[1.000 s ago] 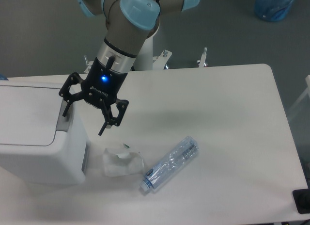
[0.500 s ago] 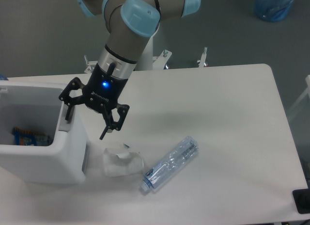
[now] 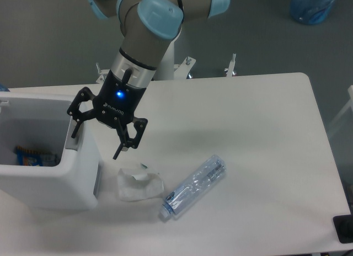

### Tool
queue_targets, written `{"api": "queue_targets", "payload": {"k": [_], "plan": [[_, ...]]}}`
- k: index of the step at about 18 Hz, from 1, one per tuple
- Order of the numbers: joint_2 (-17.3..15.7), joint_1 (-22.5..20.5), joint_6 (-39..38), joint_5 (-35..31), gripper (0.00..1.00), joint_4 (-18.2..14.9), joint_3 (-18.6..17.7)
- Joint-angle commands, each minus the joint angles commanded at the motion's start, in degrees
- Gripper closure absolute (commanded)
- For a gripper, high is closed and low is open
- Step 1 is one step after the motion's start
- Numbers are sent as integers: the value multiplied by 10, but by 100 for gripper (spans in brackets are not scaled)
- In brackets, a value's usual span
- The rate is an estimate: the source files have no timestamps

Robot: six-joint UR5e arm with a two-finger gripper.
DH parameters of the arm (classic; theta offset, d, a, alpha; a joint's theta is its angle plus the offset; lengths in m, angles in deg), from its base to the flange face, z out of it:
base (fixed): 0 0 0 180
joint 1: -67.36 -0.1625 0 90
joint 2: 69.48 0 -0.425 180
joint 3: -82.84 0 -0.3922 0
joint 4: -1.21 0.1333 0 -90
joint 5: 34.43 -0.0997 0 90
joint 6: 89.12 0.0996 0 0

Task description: Open the trash can

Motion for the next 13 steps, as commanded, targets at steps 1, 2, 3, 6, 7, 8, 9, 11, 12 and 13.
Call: {"api": "queue_targets", "payload": {"k": [1, 2, 3, 6, 7, 8, 9, 11, 12, 13], "plan": [[2, -11, 3, -3, 0, 0, 9], [10, -21, 5, -4, 0, 1, 16], [17, -30, 7, -5, 0, 1, 26], [37, -66, 42, -5, 0, 1, 38], [44, -72, 64, -6, 0, 1, 40], [48, -81, 88, -6, 0, 3, 39], [52, -93, 116, -8, 0, 2, 39], [59, -117, 187, -47, 0, -1, 39], [68, -126, 225, -75, 0, -2, 41], [80, -135, 262, -105, 0, -3, 44]]}}
